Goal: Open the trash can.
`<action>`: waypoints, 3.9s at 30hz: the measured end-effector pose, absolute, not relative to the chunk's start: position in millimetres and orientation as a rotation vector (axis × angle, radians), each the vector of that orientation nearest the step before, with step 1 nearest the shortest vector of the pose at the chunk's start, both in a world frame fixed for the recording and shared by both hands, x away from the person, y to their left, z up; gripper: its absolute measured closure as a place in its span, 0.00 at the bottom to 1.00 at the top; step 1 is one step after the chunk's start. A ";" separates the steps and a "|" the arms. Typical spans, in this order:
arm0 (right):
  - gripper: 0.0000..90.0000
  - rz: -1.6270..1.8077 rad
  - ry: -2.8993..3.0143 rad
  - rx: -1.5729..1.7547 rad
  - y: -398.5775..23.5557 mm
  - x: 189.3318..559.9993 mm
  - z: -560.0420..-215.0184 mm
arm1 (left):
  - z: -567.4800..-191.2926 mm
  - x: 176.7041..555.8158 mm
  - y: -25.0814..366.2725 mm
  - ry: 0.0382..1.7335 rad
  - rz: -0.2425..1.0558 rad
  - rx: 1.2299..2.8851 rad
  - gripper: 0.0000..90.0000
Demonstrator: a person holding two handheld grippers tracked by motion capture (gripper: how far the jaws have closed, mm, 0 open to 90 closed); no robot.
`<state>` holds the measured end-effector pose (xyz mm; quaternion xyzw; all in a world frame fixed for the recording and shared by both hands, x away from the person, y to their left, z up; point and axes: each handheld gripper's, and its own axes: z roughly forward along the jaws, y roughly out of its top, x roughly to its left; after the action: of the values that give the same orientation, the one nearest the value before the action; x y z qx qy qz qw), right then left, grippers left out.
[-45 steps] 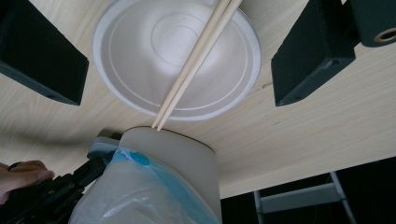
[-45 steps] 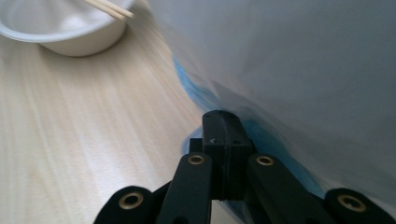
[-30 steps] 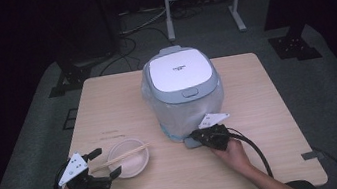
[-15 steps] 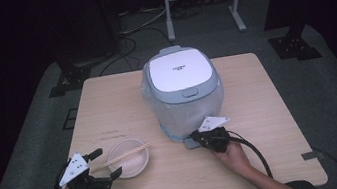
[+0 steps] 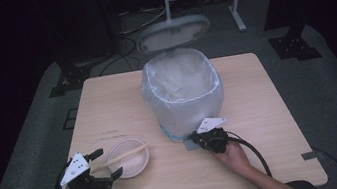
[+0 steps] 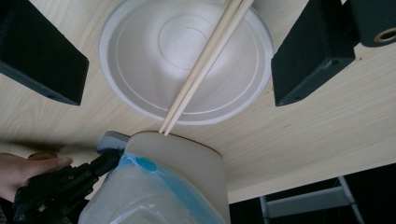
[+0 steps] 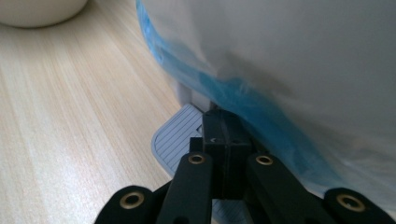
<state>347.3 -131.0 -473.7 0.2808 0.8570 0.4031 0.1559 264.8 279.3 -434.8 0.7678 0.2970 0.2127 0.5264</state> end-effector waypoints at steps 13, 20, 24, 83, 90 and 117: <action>1.00 1.152 2.470 0.806 -131.2 349.1 -473.1 | -435.6 273.5 272.8 0.700 0.488 1.891 0.06; 1.00 1.148 2.475 0.803 -130.6 349.2 -472.7 | -437.7 283.5 268.1 0.663 0.468 1.983 0.10; 1.00 1.148 2.478 0.803 -130.8 349.7 -472.5 | -437.8 289.3 267.6 0.643 0.453 2.020 0.14; 1.00 1.153 2.469 0.769 -131.7 348.8 -474.0 | -384.3 333.7 247.4 0.532 0.222 2.411 0.88; 1.00 1.149 2.465 0.763 -131.5 348.3 -474.1 | -360.7 330.8 250.1 0.519 0.232 2.402 0.88; 1.00 1.148 2.468 0.756 -131.8 347.8 -473.9 | -280.4 329.9 242.9 0.470 0.250 2.353 0.88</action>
<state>347.8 -131.8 -473.9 0.2644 0.8626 0.4014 0.1577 329.9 242.9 -280.4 0.9112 0.1820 0.0968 0.3567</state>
